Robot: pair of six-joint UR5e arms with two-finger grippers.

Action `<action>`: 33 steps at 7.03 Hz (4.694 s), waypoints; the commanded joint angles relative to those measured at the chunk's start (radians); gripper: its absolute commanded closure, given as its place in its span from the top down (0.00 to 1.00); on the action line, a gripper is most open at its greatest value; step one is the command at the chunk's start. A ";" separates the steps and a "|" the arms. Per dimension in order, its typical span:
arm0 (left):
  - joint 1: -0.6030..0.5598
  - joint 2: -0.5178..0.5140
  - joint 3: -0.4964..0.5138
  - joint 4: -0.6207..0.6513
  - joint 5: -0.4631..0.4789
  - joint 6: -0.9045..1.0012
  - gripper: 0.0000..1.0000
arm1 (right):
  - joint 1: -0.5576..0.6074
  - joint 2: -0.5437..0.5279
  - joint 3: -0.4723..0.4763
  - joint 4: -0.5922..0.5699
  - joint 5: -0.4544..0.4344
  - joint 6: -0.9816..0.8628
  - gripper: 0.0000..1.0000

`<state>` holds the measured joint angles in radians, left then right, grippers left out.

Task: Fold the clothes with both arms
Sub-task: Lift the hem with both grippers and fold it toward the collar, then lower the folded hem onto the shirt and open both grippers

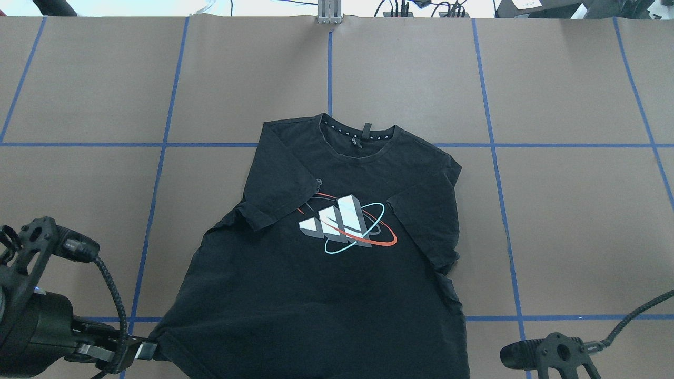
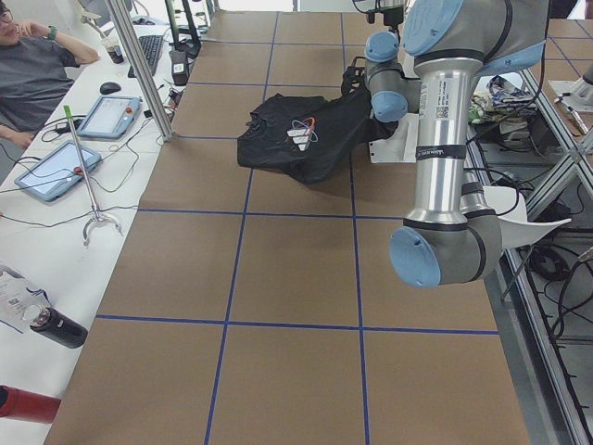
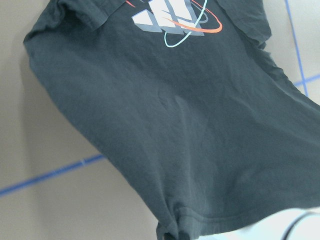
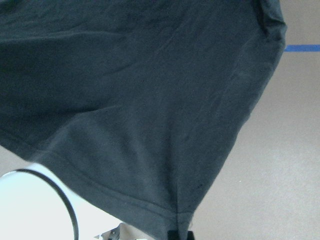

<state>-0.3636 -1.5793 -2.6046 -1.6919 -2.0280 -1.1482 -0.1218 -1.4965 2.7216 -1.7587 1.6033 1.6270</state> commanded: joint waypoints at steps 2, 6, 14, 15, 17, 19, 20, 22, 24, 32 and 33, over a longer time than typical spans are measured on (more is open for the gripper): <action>-0.067 -0.179 0.266 0.000 0.252 -0.005 0.00 | 0.273 0.085 -0.156 -0.099 -0.019 0.001 0.00; -0.273 -0.322 0.437 -0.005 0.321 -0.018 0.00 | 0.557 0.114 -0.269 -0.096 -0.034 -0.003 0.00; -0.327 -0.582 0.989 -0.164 0.423 -0.002 0.00 | 0.725 0.246 -0.710 0.075 -0.051 -0.205 0.00; -0.327 -0.615 1.039 -0.173 0.423 0.027 0.00 | 0.725 0.246 -0.729 0.091 -0.052 -0.208 0.00; -0.328 -0.652 1.080 -0.175 0.422 0.059 0.00 | 0.732 0.246 -0.761 0.094 -0.052 -0.217 0.00; -0.334 -0.659 1.097 -0.175 0.423 0.067 0.00 | 0.760 0.260 -0.792 0.094 -0.051 -0.246 0.00; -0.333 -0.660 1.141 -0.202 0.422 0.065 0.00 | 0.758 0.260 -0.809 0.094 -0.051 -0.246 0.00; -0.330 -0.676 1.271 -0.345 0.422 0.067 0.00 | 0.757 0.262 -0.864 0.096 -0.051 -0.249 0.00; -0.328 -0.680 1.281 -0.368 0.422 0.065 0.03 | 0.755 0.286 -0.872 0.096 -0.051 -0.248 0.00; -0.314 -0.319 0.819 -0.443 0.220 0.393 1.00 | 0.837 0.271 -0.806 0.213 0.157 -0.493 1.00; -0.305 -0.244 0.807 -0.512 0.203 0.392 1.00 | 0.843 0.231 -0.790 0.263 0.229 -0.551 1.00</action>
<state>-0.6799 -1.9045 -1.7731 -2.1452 -1.7905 -0.7573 0.7155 -1.2232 1.9189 -1.5590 1.7628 1.1352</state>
